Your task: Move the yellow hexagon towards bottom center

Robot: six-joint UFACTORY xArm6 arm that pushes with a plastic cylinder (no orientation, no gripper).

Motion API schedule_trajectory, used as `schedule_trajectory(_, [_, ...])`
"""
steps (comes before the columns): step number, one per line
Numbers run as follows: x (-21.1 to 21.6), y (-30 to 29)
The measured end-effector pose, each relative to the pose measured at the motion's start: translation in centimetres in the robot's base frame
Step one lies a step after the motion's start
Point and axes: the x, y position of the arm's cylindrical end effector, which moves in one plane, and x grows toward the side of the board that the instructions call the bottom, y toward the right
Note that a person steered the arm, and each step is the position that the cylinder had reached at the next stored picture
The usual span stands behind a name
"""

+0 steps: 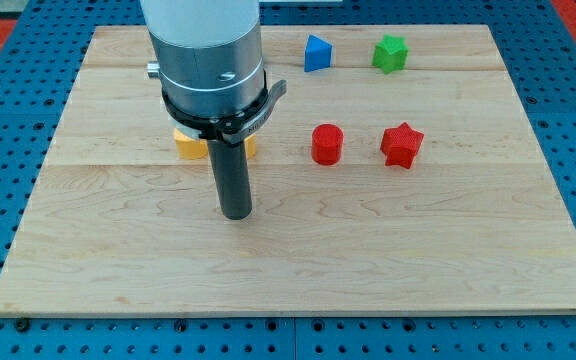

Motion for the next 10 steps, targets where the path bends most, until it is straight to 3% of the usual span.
schedule_trajectory(2, [-4.2, 5.3])
schedule_trajectory(4, [-10.7, 3.3])
schedule_trajectory(5, [-11.8, 2.0])
schedule_trajectory(7, [-4.2, -1.6])
schedule_trajectory(8, [-4.6, -0.5])
schedule_trajectory(9, [-9.2, 0.8])
schedule_trajectory(10, [-14.3, -4.9])
